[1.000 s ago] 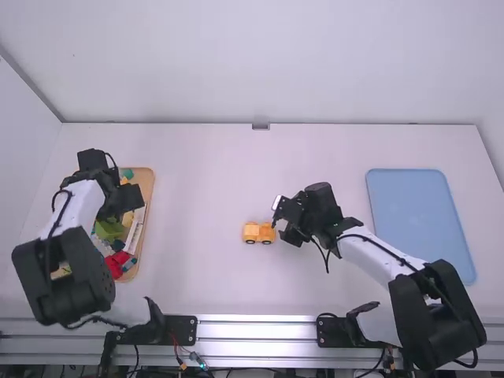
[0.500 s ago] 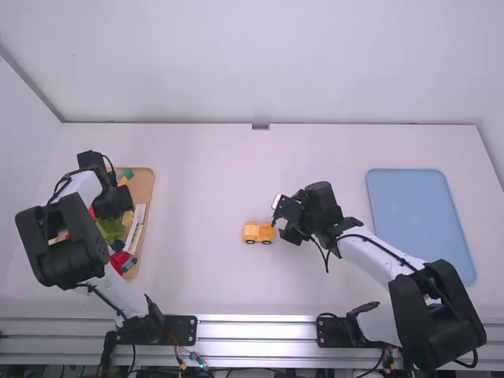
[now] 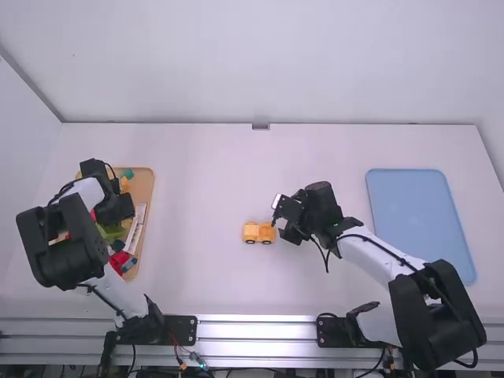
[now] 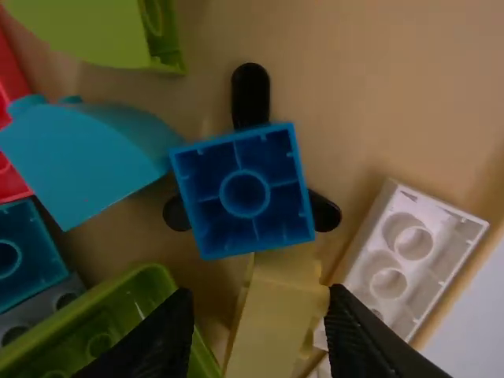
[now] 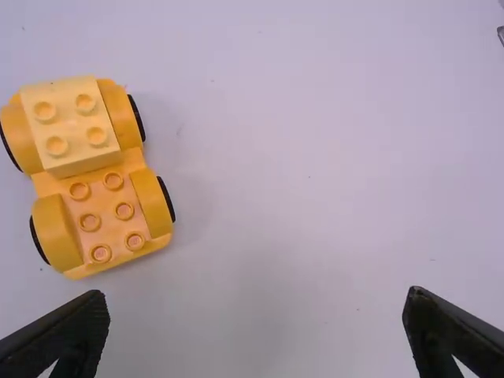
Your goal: Assemble lego blocks to make yellow taxi
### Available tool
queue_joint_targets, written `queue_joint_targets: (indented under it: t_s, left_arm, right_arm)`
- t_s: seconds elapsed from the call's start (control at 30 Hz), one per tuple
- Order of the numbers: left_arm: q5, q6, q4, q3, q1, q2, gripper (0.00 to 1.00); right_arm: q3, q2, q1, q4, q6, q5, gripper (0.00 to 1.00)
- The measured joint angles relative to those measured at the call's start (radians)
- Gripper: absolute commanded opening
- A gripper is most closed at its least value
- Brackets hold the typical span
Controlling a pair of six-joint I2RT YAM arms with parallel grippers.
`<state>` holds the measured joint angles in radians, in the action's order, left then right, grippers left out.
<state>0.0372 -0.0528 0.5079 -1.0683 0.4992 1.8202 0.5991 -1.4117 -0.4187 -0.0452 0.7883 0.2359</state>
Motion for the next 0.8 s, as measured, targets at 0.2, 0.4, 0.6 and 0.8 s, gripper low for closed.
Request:
queue_joint_targets:
  t_s: [0.2, 0.4, 0.6, 0.8]
  left_arm:
    - [0.0, -0.003, -0.031, 0.06, 0.034, 0.0, 0.48]
    - [0.001, 0.008, -0.03, 0.068, 0.034, 0.0, 0.45]
    - [-0.003, 0.027, -0.038, 0.067, 0.034, -0.008, 0.38]
    - [-0.018, 0.034, -0.045, 0.067, 0.034, -0.006, 0.67]
  right_arm:
    - [0.0, 0.0, 0.0, 0.0, 0.0, 0.0, 0.98]
    - [0.0, 0.0, 0.0, 0.0, 0.0, 0.0, 0.99]
    - [0.0, 0.0, 0.0, 0.003, 0.0, 0.0, 0.99]
    - [0.0, 0.0, 0.0, 0.003, 0.0, 0.0, 0.98]
